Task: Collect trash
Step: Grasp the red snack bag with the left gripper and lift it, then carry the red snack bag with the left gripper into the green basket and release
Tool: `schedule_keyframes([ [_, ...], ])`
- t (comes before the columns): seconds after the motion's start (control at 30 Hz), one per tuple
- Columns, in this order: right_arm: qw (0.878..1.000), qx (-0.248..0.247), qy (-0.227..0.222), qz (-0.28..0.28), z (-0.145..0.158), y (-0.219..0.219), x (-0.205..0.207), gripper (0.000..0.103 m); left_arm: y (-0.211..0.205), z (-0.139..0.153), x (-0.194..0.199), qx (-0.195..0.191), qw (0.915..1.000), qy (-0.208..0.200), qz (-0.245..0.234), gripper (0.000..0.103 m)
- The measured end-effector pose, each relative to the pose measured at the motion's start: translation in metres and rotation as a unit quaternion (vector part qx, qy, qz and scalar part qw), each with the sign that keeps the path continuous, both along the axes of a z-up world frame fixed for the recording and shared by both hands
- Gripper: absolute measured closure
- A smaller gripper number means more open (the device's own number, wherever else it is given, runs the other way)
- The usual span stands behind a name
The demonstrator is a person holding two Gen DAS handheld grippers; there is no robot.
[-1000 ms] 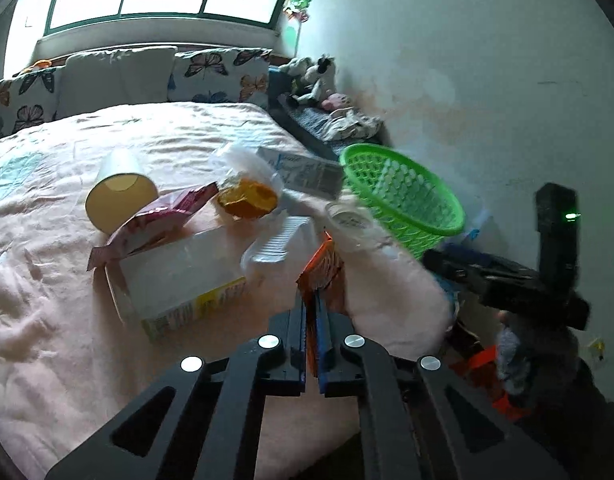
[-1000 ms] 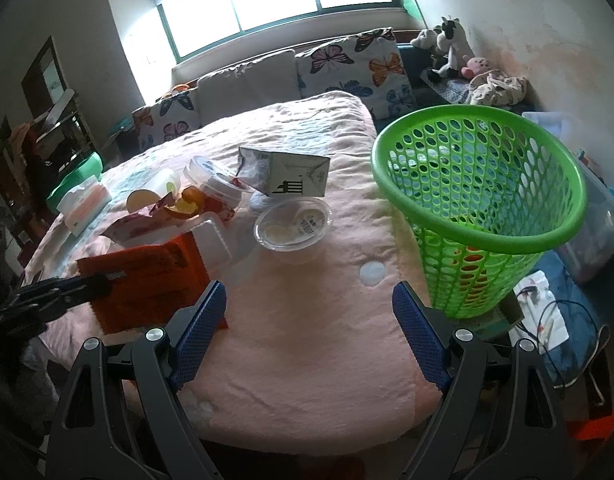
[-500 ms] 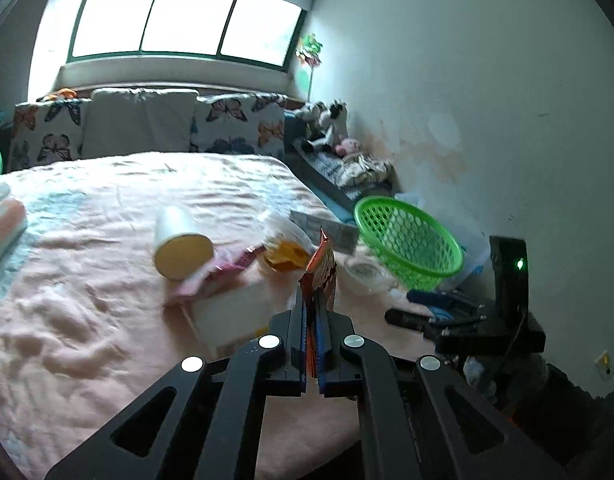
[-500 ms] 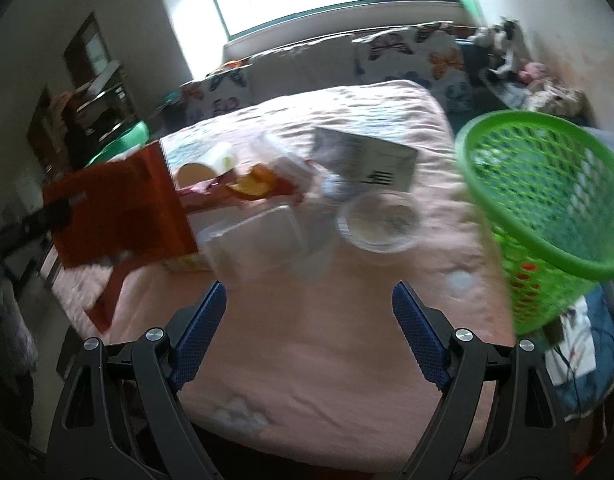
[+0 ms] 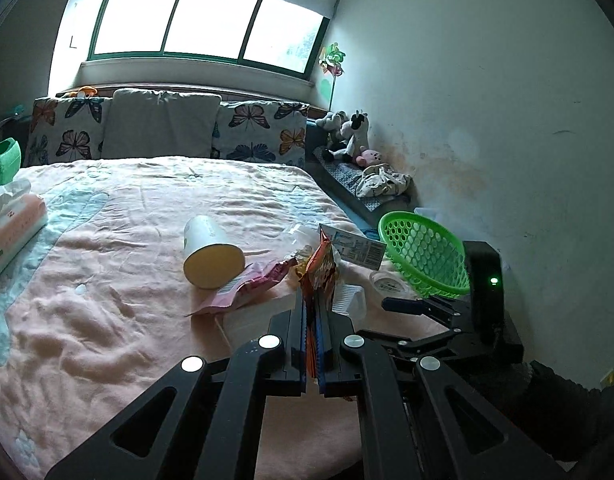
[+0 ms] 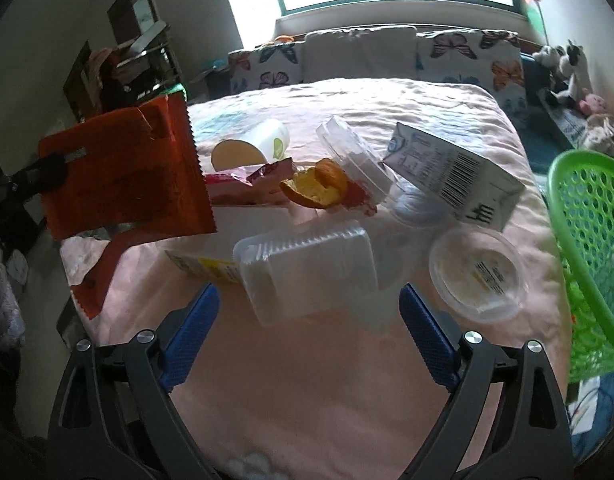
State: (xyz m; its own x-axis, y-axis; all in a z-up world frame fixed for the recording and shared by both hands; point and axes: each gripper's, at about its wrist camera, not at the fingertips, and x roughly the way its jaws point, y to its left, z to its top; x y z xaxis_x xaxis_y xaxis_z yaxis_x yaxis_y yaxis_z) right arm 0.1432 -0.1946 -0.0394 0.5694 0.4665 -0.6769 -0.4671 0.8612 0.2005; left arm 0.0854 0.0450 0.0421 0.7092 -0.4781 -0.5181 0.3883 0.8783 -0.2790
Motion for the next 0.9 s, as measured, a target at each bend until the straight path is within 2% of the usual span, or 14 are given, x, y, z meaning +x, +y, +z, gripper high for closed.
schedule_keyframes([
  [0.5, 0.999, -0.034, 0.005, 0.029, -0.018, 0.015, 0.027, 0.012, 0.003, 0.001, 0.004, -0.004, 1.0, 0.004, 0.002, 0.099],
  [0.7, 0.999, -0.032, 0.005, 0.037, -0.018, 0.016, 0.024, 0.024, 0.002, -0.001, 0.006, -0.004, 1.0, 0.007, 0.002, 0.099],
  [0.9, 0.999, -0.019, -0.005, 0.03, -0.008, 0.01, 0.01, 0.024, -0.001, 0.003, 0.008, -0.005, 1.0, 0.002, -0.003, 0.099],
])
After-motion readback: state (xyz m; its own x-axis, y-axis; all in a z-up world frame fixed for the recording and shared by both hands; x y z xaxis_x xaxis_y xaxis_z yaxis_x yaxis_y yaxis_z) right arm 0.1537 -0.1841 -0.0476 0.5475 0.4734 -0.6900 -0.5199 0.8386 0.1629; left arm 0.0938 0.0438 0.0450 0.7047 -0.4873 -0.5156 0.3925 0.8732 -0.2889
